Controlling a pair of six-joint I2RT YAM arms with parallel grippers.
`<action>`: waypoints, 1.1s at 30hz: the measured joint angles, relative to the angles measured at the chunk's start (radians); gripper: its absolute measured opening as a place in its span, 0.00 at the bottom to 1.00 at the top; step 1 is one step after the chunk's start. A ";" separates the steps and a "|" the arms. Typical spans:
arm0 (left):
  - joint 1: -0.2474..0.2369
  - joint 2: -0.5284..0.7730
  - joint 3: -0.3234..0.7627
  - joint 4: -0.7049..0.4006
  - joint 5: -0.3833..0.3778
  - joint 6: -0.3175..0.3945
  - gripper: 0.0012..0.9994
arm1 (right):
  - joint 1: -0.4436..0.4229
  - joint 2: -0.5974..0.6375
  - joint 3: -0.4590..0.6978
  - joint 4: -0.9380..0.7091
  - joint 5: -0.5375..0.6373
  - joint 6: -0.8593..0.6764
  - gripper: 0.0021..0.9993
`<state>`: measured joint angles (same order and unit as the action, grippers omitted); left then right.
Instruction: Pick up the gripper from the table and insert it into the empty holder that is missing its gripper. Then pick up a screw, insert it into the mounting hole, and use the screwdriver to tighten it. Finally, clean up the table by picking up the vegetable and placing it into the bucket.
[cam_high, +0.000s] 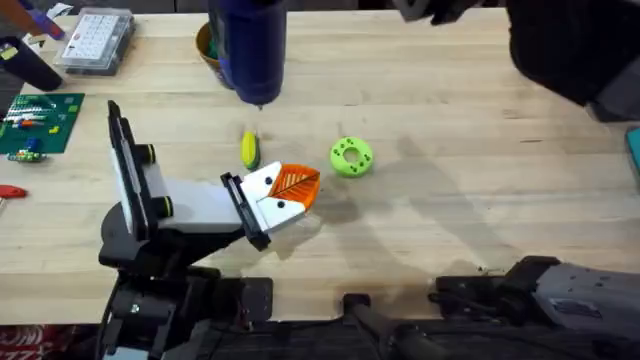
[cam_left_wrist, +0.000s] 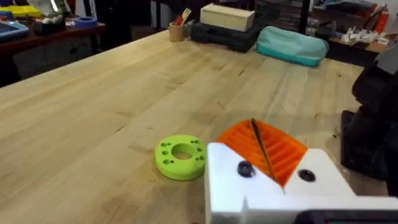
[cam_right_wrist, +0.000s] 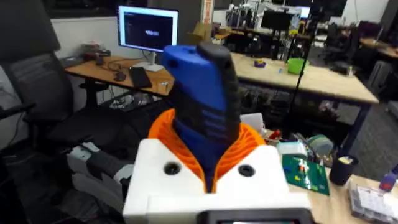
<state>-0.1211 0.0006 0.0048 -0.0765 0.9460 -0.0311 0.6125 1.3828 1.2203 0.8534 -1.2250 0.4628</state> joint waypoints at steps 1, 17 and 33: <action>0.000 0.000 0.000 0.000 0.000 0.000 0.02 | 0.000 0.000 -0.006 0.000 0.000 0.001 0.04; 0.000 0.000 0.000 0.000 0.000 0.000 0.02 | 0.000 0.000 -0.108 0.048 0.008 0.025 0.04; 0.000 0.000 0.000 0.000 0.000 0.000 0.02 | 0.008 0.000 -0.173 0.079 0.035 0.031 0.04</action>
<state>-0.1211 0.0006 0.0048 -0.0765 0.9460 -0.0311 0.6209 1.3830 1.0475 0.9325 -1.1895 0.4937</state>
